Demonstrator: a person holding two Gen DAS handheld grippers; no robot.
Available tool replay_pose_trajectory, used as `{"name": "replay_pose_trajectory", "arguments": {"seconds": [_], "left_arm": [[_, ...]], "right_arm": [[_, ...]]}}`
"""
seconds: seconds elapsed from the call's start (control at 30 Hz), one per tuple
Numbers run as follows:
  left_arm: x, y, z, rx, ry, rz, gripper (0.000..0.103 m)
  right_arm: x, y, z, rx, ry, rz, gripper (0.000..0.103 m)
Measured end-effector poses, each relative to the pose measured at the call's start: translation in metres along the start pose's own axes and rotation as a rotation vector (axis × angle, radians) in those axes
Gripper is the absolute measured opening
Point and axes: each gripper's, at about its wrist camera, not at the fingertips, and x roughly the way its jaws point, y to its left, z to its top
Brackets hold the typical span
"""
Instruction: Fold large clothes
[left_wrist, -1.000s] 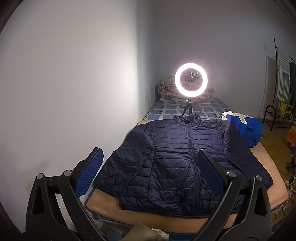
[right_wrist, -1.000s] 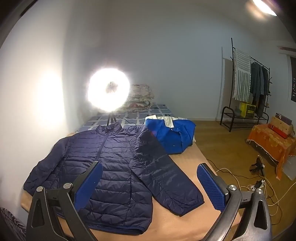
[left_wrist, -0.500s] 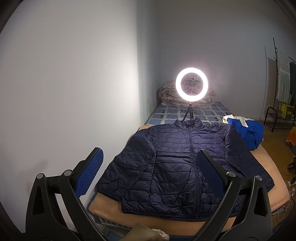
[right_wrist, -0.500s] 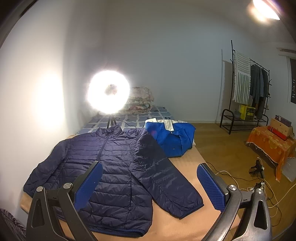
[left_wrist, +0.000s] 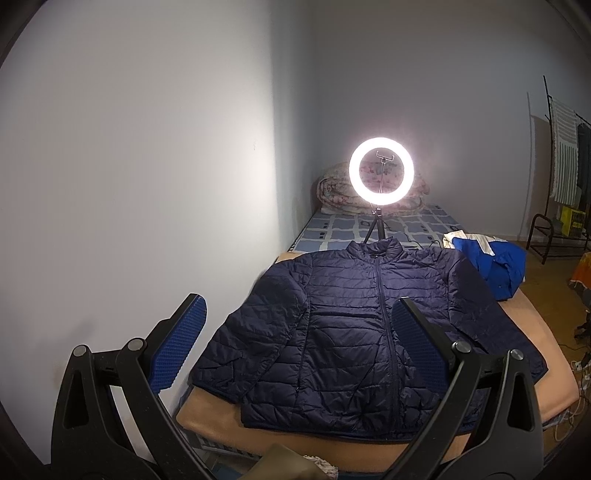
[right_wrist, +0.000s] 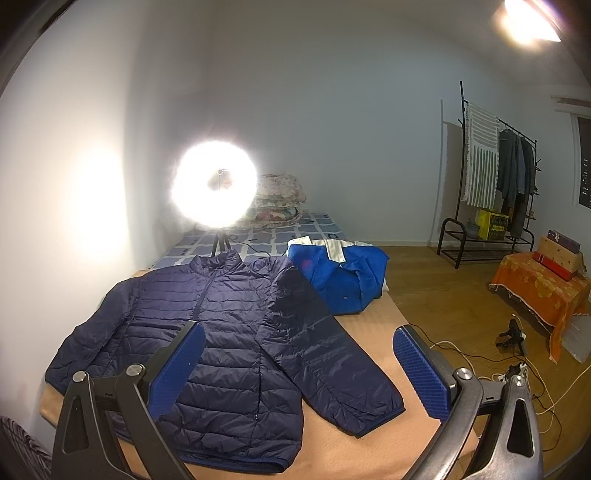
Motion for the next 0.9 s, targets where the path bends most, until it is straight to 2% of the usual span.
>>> {"name": "replay_pose_trajectory", "arguments": {"seconds": [0.9], "left_arm": [[-0.003, 0.005, -0.011, -0.016, 0.008, -0.012, 0.102]], "right_arm": [[-0.003, 0.002, 0.003, 0.010, 0.003, -0.024, 0.103]]}}
